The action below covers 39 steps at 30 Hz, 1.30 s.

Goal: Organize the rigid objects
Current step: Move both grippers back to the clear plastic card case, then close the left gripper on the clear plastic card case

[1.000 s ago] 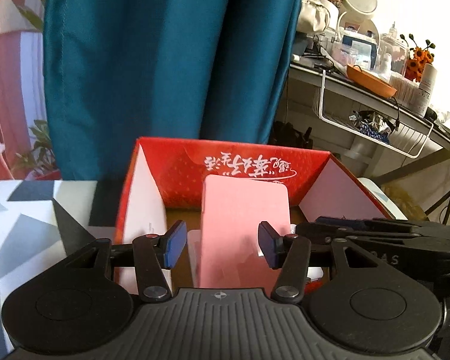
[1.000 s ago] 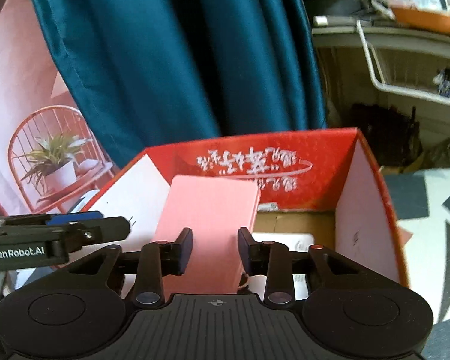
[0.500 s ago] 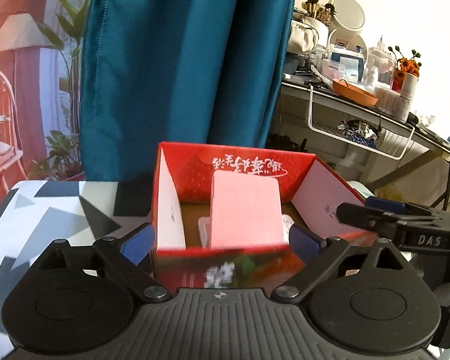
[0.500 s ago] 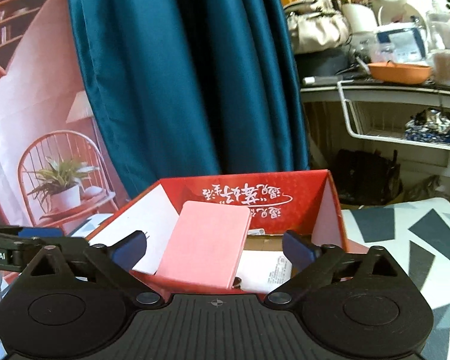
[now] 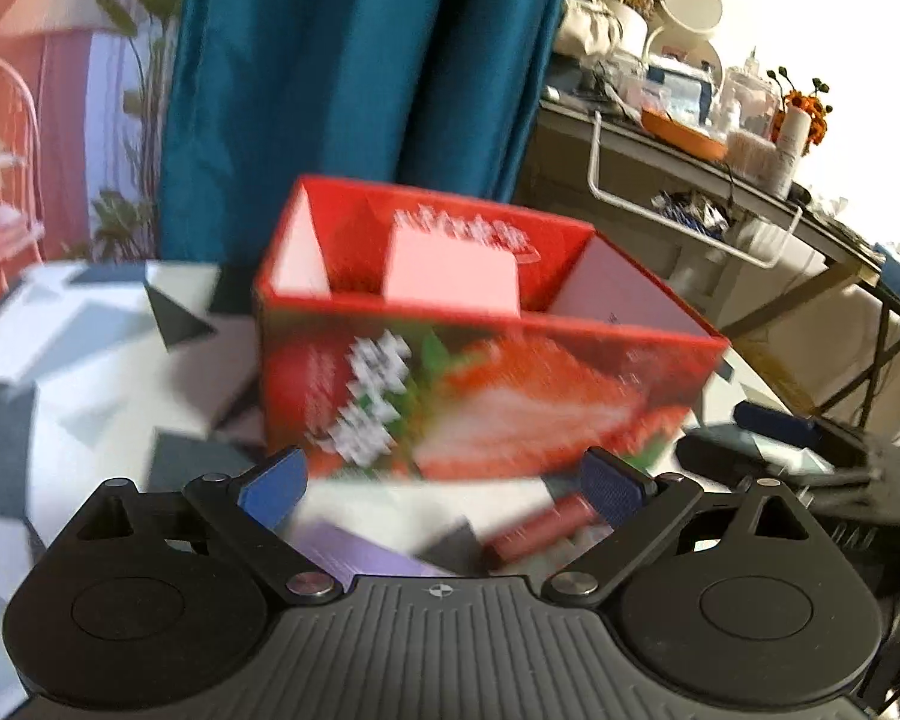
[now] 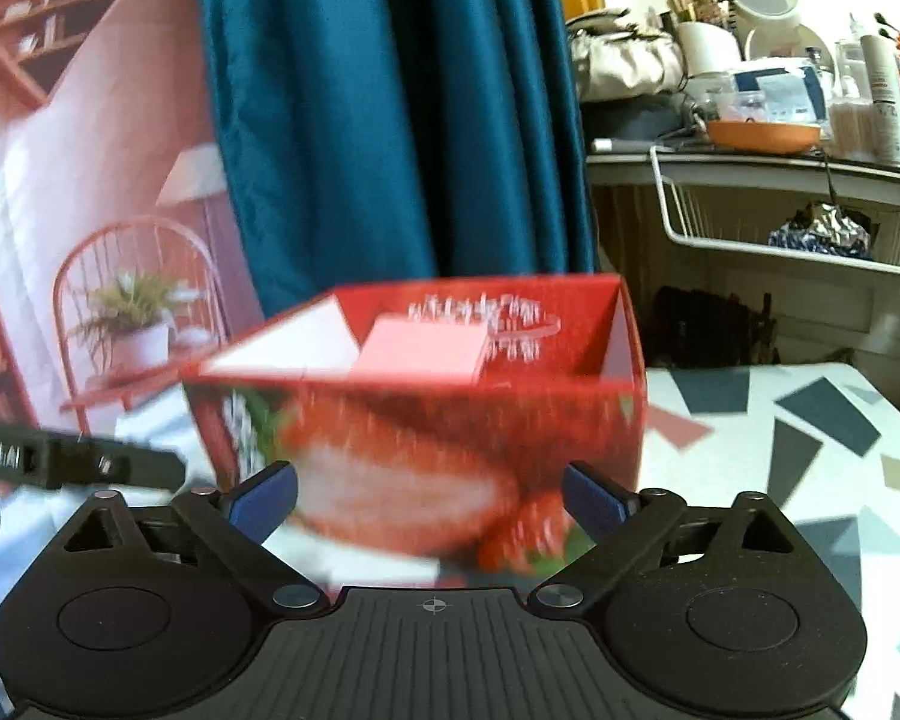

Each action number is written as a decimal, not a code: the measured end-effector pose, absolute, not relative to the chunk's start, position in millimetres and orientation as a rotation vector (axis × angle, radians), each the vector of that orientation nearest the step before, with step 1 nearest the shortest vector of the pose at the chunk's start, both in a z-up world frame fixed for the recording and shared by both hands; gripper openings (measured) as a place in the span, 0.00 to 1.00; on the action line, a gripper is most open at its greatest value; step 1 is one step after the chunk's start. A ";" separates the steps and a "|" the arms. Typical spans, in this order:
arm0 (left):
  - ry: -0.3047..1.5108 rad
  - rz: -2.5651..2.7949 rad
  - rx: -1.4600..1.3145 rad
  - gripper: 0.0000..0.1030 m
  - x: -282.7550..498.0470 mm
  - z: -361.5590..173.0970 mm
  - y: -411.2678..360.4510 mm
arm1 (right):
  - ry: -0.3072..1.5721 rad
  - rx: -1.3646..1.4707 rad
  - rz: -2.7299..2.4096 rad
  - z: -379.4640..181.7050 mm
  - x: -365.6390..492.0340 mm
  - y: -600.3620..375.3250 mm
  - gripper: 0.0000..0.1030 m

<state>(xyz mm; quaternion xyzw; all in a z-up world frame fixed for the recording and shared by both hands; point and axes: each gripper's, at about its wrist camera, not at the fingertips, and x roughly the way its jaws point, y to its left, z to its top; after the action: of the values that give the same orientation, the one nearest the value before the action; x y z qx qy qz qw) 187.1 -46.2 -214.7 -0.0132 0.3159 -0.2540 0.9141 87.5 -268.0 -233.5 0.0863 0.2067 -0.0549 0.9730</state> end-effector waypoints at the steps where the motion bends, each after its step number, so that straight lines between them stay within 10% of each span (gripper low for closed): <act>1: 0.666 -0.530 -0.034 0.95 185.1 -219.3 -49.9 | 0.430 0.161 -0.108 -238.4 83.3 -265.2 0.88; 29: 0.948 -0.646 -0.063 0.52 200.1 -283.3 -134.5 | 0.630 0.104 0.000 -296.8 75.4 -255.4 0.58; 39: 0.954 -0.582 -0.072 0.52 202.3 -284.6 -136.6 | 0.641 0.032 0.010 -299.2 76.0 -243.2 0.46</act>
<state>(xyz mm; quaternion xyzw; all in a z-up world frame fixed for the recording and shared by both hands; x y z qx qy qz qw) 202.3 -136.6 -284.6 -0.0341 0.4524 -0.2760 0.8474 76.0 -243.2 -299.2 0.0157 0.3152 0.0048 0.9489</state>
